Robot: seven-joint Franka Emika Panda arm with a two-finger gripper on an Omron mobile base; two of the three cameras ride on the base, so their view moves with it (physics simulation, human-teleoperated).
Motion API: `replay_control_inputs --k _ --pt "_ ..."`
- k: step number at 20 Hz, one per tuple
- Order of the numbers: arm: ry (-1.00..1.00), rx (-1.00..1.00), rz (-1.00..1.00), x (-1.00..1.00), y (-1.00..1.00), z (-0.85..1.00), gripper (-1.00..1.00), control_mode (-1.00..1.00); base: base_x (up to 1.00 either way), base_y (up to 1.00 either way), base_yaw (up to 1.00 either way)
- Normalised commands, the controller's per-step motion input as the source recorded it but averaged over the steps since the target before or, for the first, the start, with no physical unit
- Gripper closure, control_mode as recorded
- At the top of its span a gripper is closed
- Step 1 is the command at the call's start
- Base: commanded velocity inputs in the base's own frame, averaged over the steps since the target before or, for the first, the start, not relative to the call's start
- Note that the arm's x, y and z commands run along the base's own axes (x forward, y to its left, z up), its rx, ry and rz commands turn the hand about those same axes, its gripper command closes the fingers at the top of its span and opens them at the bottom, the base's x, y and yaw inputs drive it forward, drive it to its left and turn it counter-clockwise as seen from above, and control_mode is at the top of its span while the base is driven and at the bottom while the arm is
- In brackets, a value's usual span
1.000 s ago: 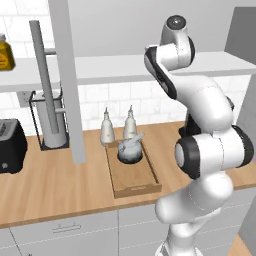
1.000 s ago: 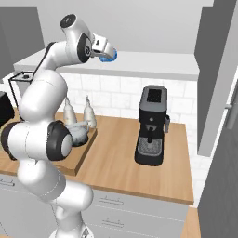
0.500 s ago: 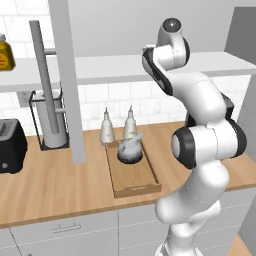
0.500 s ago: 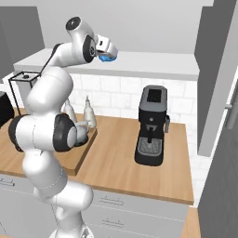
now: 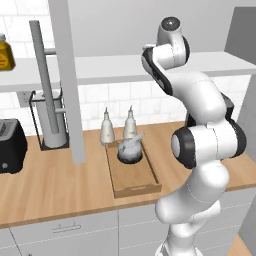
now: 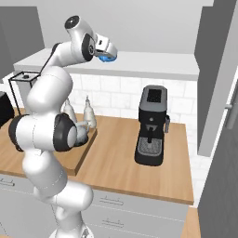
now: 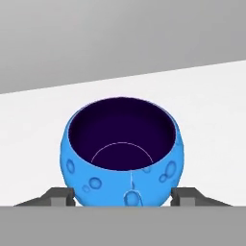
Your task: Pick the kettle from the counter and place it on the tray. Then pick the mug from the cabinet and place it on the tray. Then close the cabinet doors.
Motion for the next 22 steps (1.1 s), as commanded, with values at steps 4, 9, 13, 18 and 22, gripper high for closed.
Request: replay_control_inputs --k 4,9,13,18,22 --pt "-0.03 0.0 -0.02 -0.02 -0.04 -0.17 1.0 -1.0 0.0 0.0 0.0" --pt "-0.05 0.0 -0.01 -0.05 -0.08 -0.14 1.0 -1.0 0.0 0.0 0.0" --pt "-0.06 0.01 0.02 -0.35 -0.06 -0.05 1.0 -1.0 0.0 0.0 0.0" --pt "-0.01 0.05 0.11 -0.22 -0.09 0.0 1.0 -1.0 0.0 0.0 0.0" --pt "-0.06 0.0 0.06 -0.35 -0.06 0.0 1.0 -1.0 0.0 0.0 0.0"
